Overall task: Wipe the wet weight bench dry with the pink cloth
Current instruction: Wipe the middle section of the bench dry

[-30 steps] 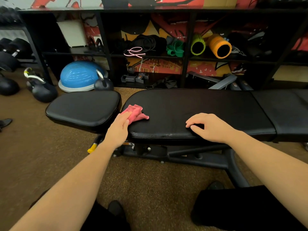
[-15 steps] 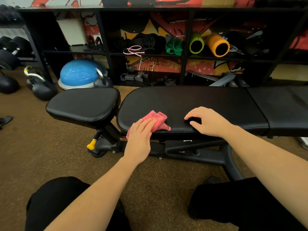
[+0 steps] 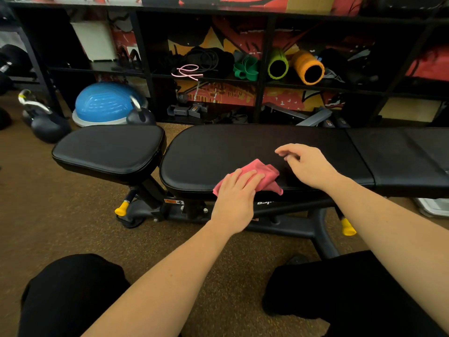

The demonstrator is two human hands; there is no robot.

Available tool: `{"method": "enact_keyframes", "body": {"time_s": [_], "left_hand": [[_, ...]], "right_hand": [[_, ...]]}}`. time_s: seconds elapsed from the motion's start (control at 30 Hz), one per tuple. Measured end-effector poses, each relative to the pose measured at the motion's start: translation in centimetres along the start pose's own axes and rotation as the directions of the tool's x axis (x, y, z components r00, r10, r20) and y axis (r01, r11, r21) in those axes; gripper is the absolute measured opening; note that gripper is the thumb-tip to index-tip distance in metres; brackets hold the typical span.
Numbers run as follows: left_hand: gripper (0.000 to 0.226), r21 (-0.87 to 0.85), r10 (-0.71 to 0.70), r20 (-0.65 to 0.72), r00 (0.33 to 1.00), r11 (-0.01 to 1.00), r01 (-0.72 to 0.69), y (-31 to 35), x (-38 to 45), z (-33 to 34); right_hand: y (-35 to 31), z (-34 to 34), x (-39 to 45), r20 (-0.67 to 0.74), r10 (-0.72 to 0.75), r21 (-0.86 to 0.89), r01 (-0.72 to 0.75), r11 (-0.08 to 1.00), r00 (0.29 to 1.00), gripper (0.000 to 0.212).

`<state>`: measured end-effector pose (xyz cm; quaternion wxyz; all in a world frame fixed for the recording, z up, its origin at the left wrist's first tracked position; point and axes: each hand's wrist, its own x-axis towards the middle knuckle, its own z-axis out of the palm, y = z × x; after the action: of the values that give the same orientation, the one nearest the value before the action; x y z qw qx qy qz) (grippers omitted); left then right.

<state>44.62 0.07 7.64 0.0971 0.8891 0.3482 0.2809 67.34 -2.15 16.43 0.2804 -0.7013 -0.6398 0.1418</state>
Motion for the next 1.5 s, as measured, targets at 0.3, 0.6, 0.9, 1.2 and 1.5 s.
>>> {"method": "enact_keyframes", "body": {"time_s": [0.3,0.6,0.9,1.2,1.5], "left_hand": [[0.066,-0.295,-0.073,0.151,0.986,0.949,0.115,4.8,3.1,0.8],[0.079,-0.938,-0.404,0.233,0.885,0.146,0.313,3.2,5.0,-3.0],[0.046,-0.407,-0.519,0.051,0.853,0.769,0.493,-14.9,4.1,-11.5],[0.031,-0.365,-0.568,0.07,0.82,0.75,0.551,-15.8,2.8,-10.7],[0.031,-0.104,-0.296,0.141,0.945,0.944,0.312,-10.7,1.2,-7.2]], "right_hand": [[0.6,-0.5,-2.0,-0.042,-0.004,0.26,0.014,0.965,0.999,0.035],[2.3,1.5,-3.4,0.226,-0.285,-0.35,0.35,0.869,0.932,0.063],[-7.6,6.5,1.4,0.114,-0.366,-0.497,0.372,0.784,0.924,0.036],[-12.3,16.4,1.6,0.378,-0.403,-0.535,0.552,0.64,0.833,0.05],[-2.4,8.4,-2.7,0.437,-0.507,-0.521,0.669,0.53,0.743,0.04]]}}
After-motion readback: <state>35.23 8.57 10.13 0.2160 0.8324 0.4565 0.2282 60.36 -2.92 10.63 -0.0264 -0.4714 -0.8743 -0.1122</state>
